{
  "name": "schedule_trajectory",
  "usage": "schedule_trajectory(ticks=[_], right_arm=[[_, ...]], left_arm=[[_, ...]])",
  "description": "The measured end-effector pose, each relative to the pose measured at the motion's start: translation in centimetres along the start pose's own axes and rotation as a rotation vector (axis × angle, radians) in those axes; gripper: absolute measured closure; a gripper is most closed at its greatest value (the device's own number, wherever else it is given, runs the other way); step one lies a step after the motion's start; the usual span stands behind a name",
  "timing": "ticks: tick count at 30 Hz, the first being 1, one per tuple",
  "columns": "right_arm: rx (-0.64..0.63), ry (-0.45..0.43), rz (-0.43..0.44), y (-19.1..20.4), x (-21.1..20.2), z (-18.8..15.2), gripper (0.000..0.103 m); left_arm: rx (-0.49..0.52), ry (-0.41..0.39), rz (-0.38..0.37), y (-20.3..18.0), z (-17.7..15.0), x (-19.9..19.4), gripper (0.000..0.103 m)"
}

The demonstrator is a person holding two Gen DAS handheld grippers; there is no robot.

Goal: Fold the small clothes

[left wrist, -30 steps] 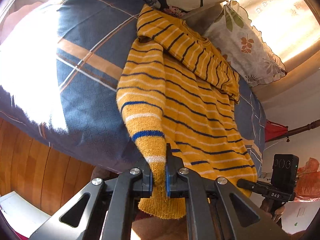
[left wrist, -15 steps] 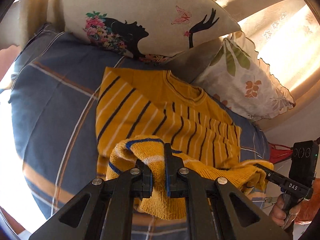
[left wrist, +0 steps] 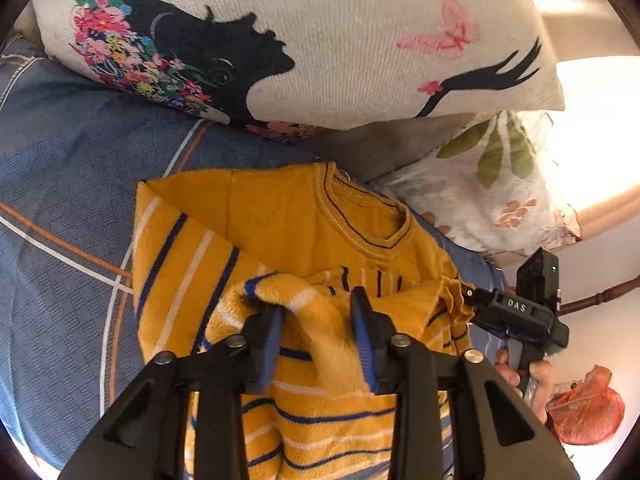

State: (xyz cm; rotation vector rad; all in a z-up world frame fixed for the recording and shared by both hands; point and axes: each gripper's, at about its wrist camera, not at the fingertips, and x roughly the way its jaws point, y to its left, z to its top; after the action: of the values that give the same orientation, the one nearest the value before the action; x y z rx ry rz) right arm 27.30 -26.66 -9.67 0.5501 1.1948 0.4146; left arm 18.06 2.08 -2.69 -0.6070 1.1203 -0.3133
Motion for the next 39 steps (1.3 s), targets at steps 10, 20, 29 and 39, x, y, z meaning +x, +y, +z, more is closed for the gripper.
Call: schedule_trajectory(ticks=[10,20,29,39], right_arm=[[-0.077,-0.010,-0.059,2.4,-1.0,0.6,0.064],[-0.134,-0.066,-0.035,3.2,-5.2,-0.2,0.039],[-0.192,-0.042,0.005,5.8,-8.8,-3.3,0.035],[-0.383,0.189,0.029,17.4,5.1,-8.3,0.035]], left_arm=[[-0.013,-0.126,0.113,3.3,-2.7,-5.4,0.051],[0.017,-0.090,0.237,4.0,-9.9,-3.5,0.051],[0.086,-0.030,0.231,4.8,-10.8,-3.4,0.093],[0.034,0.018,0.112,10.4,-10.1,-6.3,0.099]])
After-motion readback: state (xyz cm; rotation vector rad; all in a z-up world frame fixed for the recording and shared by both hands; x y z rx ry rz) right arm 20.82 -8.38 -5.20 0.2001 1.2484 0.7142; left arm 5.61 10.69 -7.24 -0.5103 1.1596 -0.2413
